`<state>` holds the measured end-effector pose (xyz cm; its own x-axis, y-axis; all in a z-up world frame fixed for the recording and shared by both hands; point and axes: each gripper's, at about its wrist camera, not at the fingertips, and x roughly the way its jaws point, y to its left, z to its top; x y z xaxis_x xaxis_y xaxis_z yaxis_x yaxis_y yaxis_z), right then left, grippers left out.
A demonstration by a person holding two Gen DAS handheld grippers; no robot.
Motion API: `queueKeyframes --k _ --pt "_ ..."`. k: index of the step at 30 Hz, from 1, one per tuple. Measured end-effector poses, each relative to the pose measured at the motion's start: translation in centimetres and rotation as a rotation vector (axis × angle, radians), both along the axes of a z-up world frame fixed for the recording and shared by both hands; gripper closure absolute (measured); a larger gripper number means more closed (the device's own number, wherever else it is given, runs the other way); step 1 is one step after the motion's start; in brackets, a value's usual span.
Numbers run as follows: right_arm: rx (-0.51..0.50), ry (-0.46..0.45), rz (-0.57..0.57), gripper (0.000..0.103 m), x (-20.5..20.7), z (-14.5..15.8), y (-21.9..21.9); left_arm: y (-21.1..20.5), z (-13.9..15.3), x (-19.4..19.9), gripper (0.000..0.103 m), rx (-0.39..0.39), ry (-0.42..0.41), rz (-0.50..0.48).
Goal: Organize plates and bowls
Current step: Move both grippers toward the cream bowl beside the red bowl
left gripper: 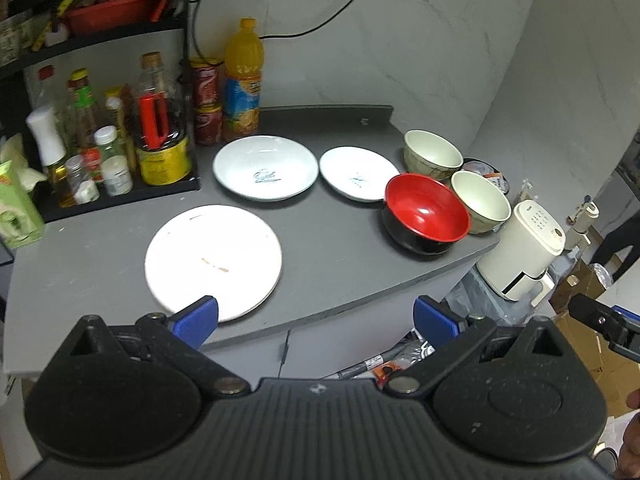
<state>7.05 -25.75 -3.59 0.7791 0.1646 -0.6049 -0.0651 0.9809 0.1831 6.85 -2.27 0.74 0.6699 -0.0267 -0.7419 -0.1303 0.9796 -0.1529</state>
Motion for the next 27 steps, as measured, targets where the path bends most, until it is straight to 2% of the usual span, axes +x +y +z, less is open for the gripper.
queueKeyframes --k 5,9,12,18,23,27 --pt "-0.033 -0.003 -0.029 0.000 1.9 0.1 0.4 0.2 -0.7 3.3 0.000 -0.017 0.009 -0.022" --pt "-0.022 0.002 -0.053 0.000 3.8 0.1 0.6 0.3 -0.7 6.1 0.000 -0.025 0.014 -0.057" --pt "-0.028 0.002 -0.107 0.000 5.3 0.2 0.7 0.5 -0.6 8.2 0.000 -0.026 0.009 -0.087" --pt "0.000 0.005 -0.197 0.000 7.6 0.4 0.9 0.8 -0.3 12.5 0.000 -0.034 0.005 -0.165" --pt "0.014 0.022 -0.229 0.000 9.4 0.1 1.5 0.4 -0.3 15.4 0.000 -0.024 0.004 -0.237" --pt "0.041 0.035 -0.245 0.000 10.5 -0.2 1.7 0.0 -0.6 17.4 0.000 -0.025 0.022 -0.256"
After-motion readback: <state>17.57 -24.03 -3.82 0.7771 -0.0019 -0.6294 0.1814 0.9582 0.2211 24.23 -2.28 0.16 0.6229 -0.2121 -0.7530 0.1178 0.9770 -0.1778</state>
